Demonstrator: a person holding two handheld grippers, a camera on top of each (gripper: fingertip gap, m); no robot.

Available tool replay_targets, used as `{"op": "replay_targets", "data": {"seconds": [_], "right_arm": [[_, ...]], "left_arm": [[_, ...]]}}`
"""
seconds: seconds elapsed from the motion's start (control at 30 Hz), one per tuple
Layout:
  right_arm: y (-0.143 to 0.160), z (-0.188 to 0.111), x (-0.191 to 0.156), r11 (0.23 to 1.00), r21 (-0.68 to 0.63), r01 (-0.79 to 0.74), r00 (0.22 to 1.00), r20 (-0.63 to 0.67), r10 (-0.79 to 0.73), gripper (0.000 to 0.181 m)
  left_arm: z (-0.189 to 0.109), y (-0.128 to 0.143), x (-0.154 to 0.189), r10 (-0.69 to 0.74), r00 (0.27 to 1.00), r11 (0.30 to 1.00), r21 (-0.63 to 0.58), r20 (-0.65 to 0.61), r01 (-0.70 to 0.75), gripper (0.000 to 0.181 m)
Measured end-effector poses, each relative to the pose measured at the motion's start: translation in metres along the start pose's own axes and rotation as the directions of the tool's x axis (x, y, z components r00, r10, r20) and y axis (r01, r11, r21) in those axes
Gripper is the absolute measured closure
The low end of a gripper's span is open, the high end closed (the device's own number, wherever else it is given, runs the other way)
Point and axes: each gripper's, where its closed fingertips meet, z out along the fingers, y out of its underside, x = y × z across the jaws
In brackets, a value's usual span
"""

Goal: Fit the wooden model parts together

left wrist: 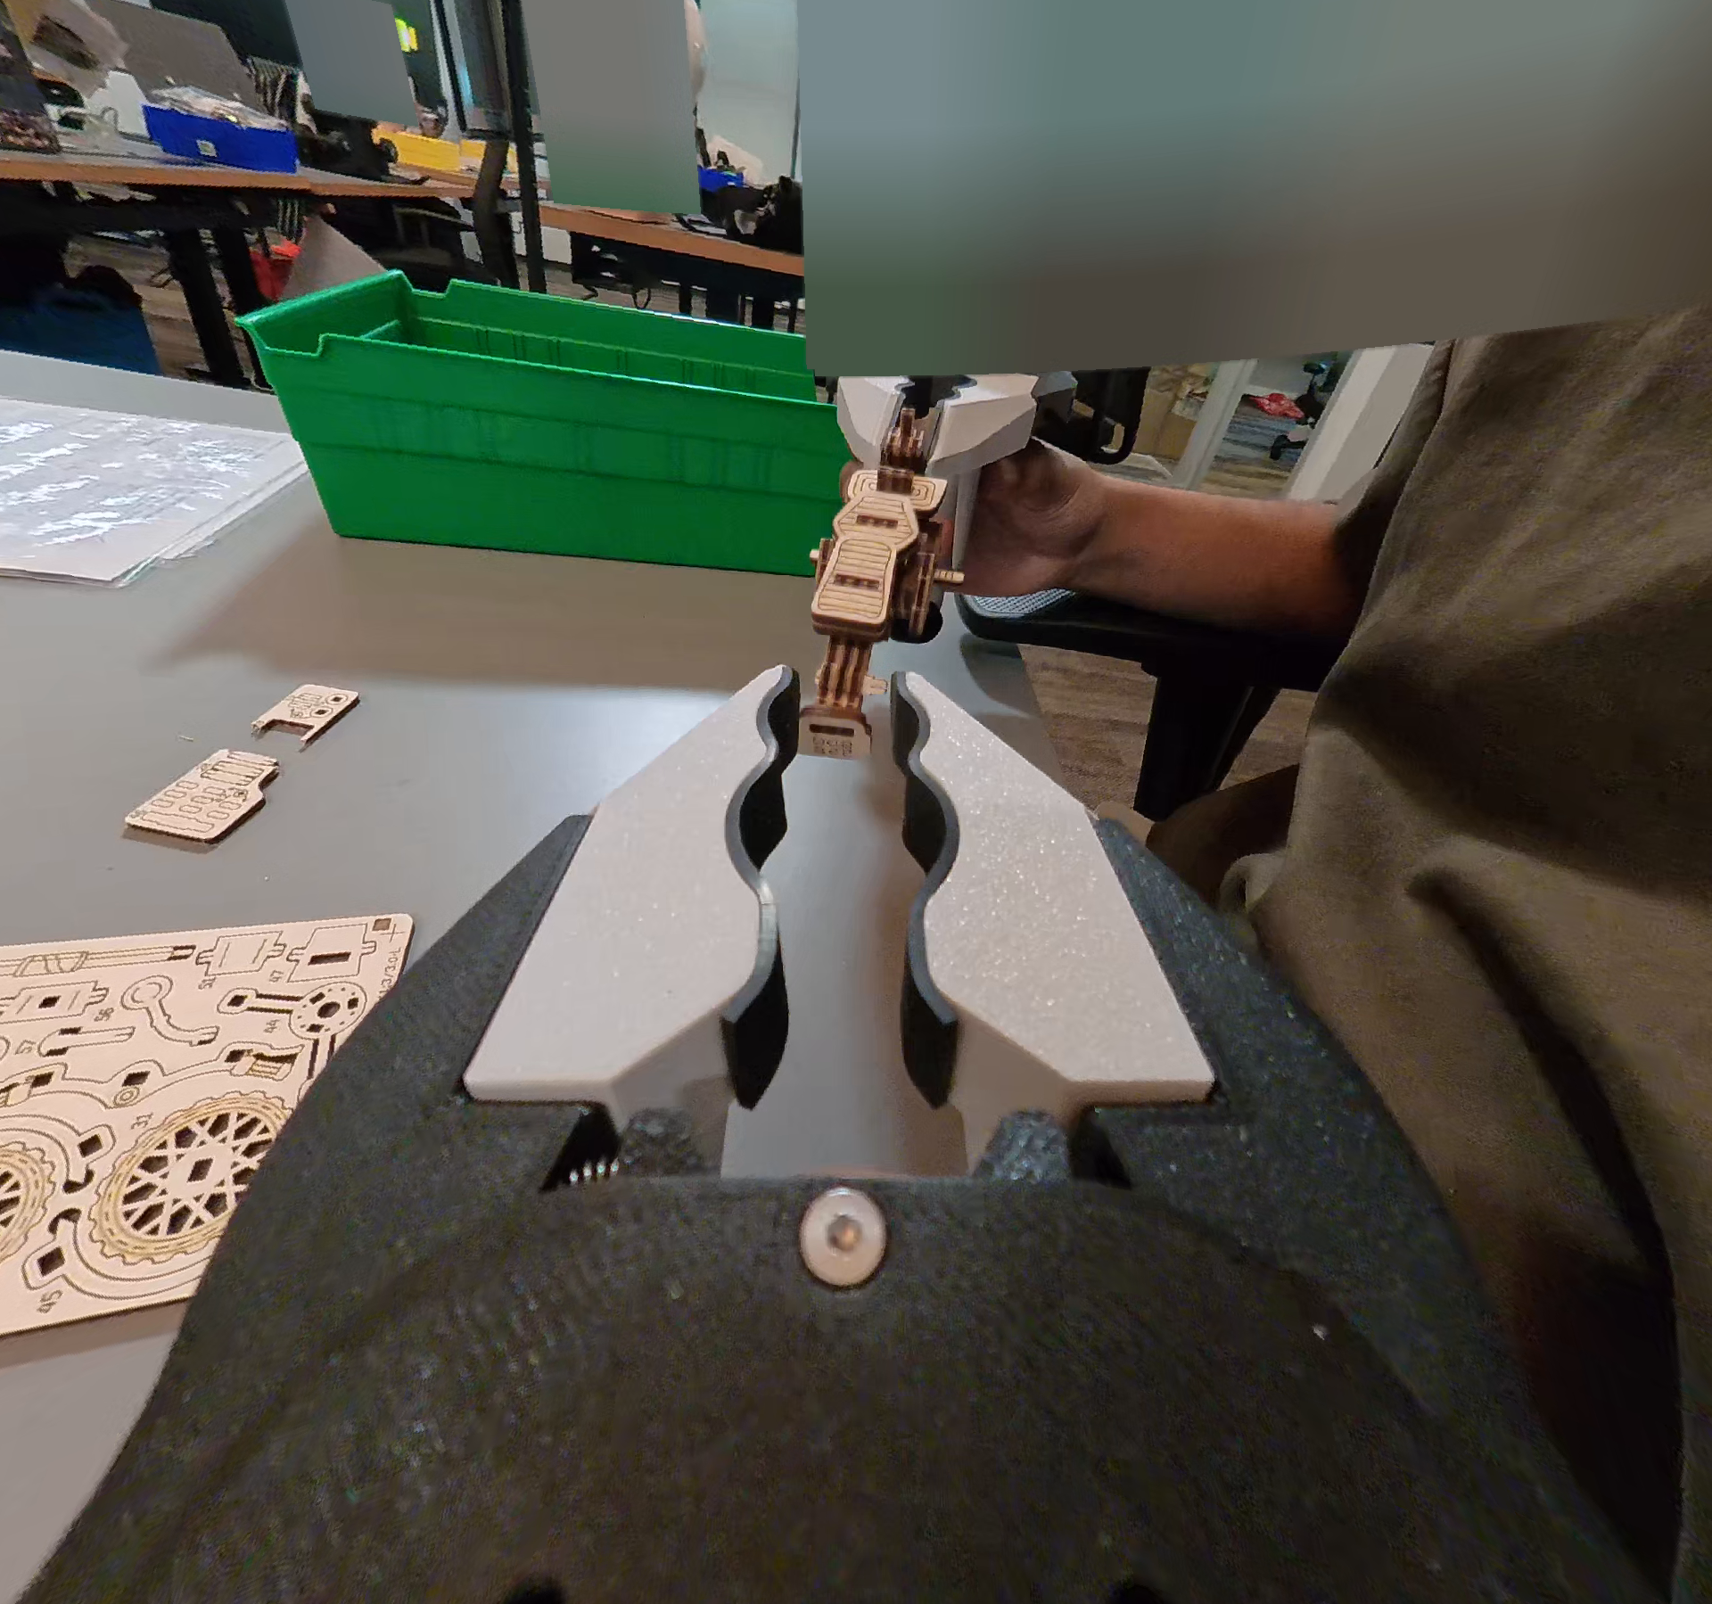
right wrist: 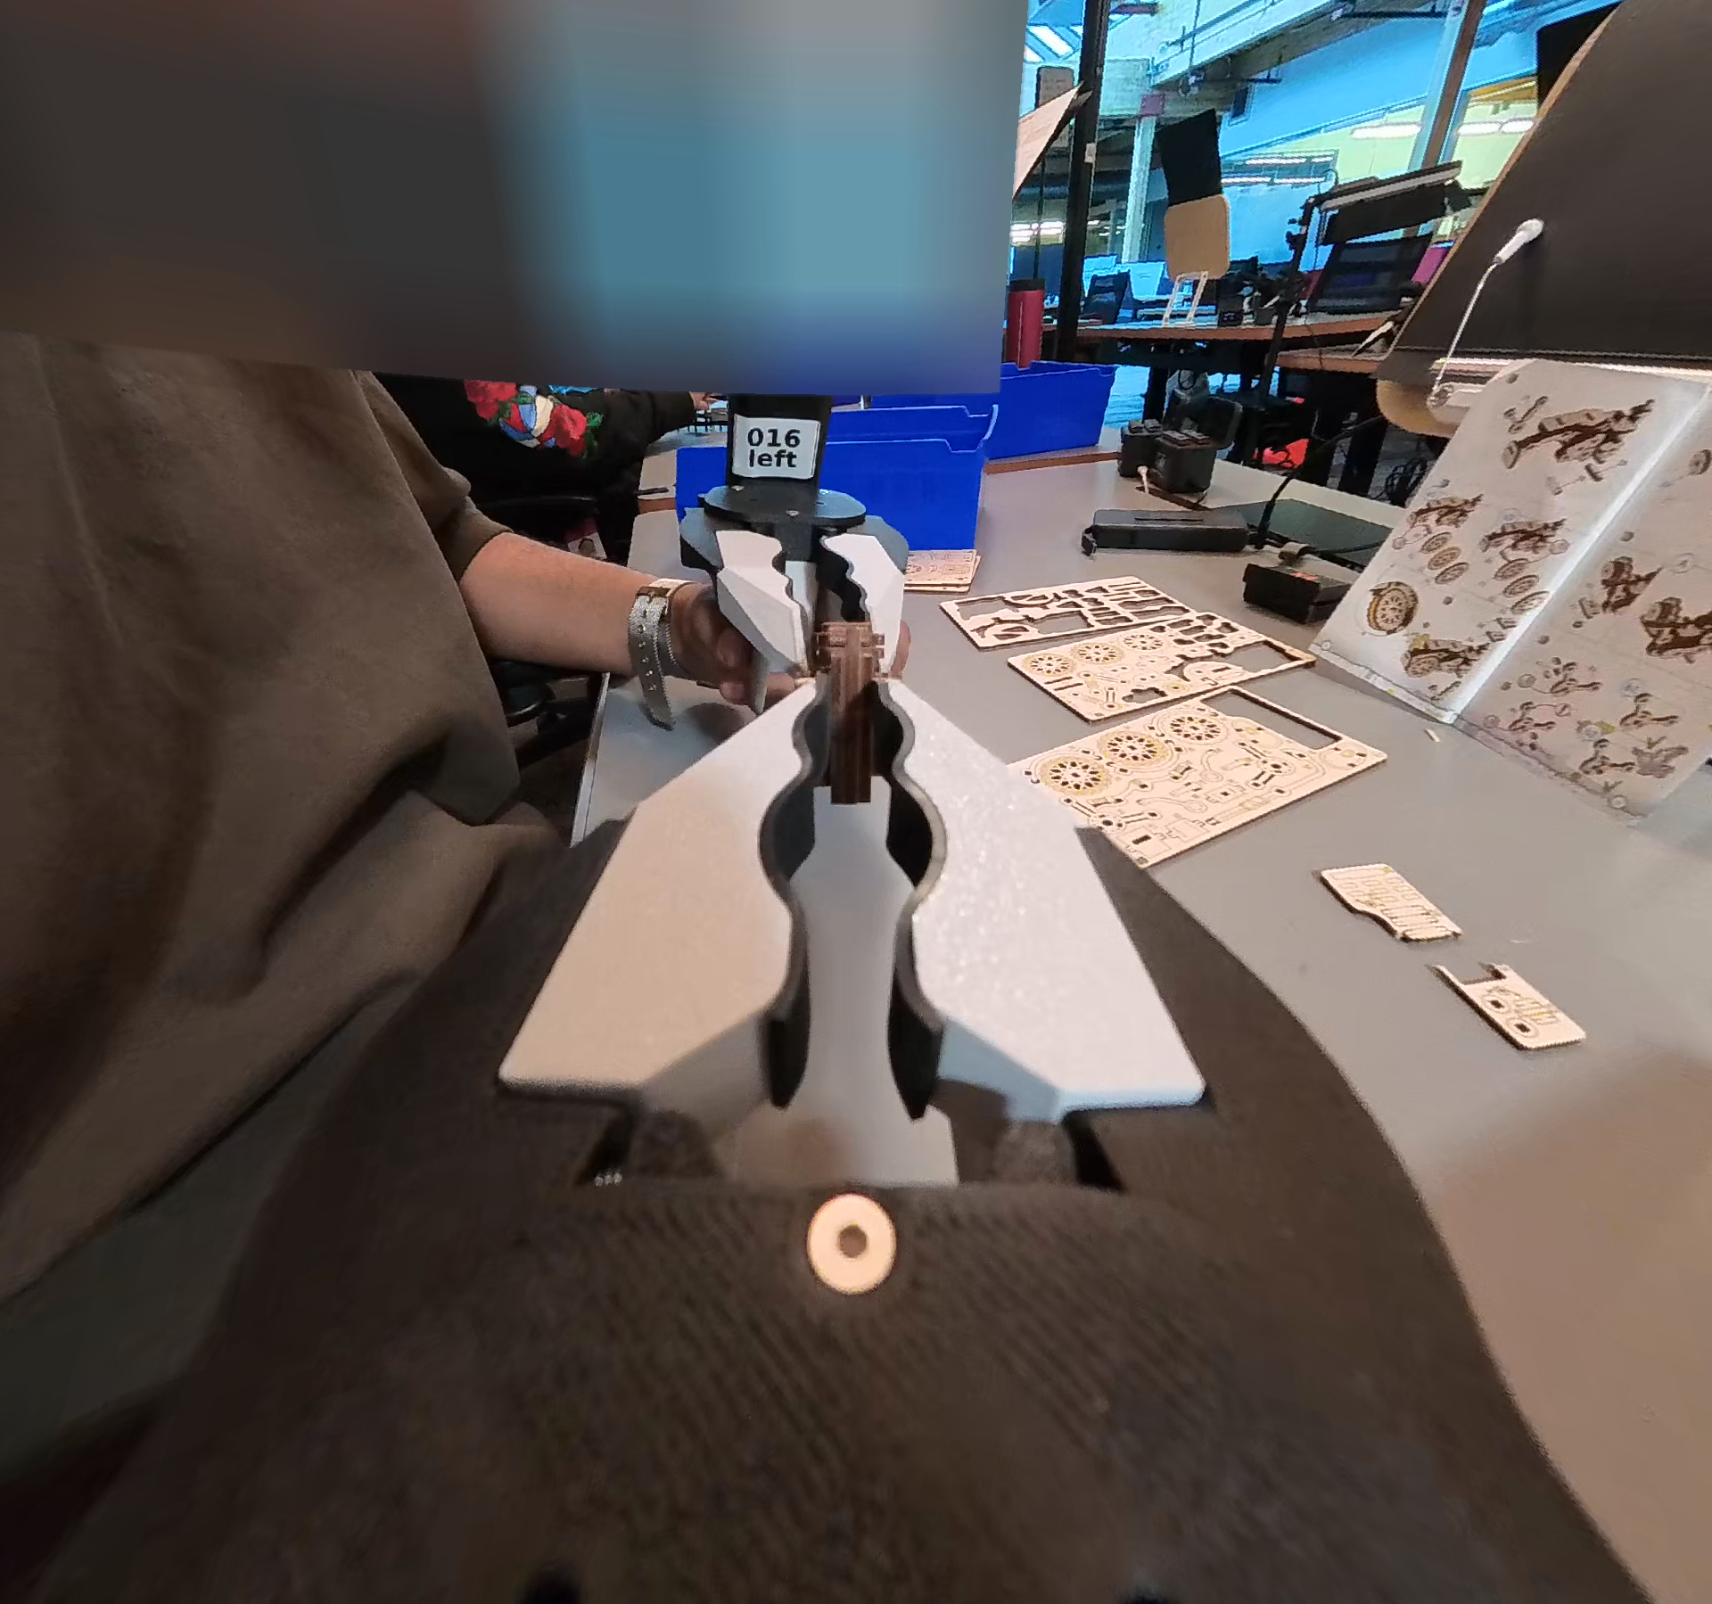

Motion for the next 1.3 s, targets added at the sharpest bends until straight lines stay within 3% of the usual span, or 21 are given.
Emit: {"op": "replay_targets", "data": {"seconds": [0.43, 0.83, 1.03, 1.3], "right_arm": [[0.002, 0.0, -0.001, 1.0, -0.007, -0.013, 1.0, 0.014, 0.013, 0.175], [-0.011, -0.005, -0.003, 0.998, 0.06, 0.018, 1.0, 0.014, -0.019, 0.175], [-0.02, -0.01, 0.0, 0.992, 0.122, -0.043, 0.999, 0.028, 0.04, 0.175], [-0.017, -0.008, -0.001, 0.992, 0.113, -0.059, 0.998, 0.038, 0.055, 0.175]], "left_arm": [[0.001, 0.002, 0.003, 0.022, 1.0, 1.0, -0.012, -0.008, -0.022, 0.167], [-0.003, -0.005, -0.002, -0.047, 0.999, 0.998, 0.037, -0.008, 0.047, 0.152], [-0.008, -0.014, 0.0, -0.09, 0.994, 0.991, 0.093, -0.056, 0.095, 0.17], [-0.008, -0.015, 0.005, -0.113, 0.989, 0.988, 0.092, -0.098, 0.122, 0.181]]}}
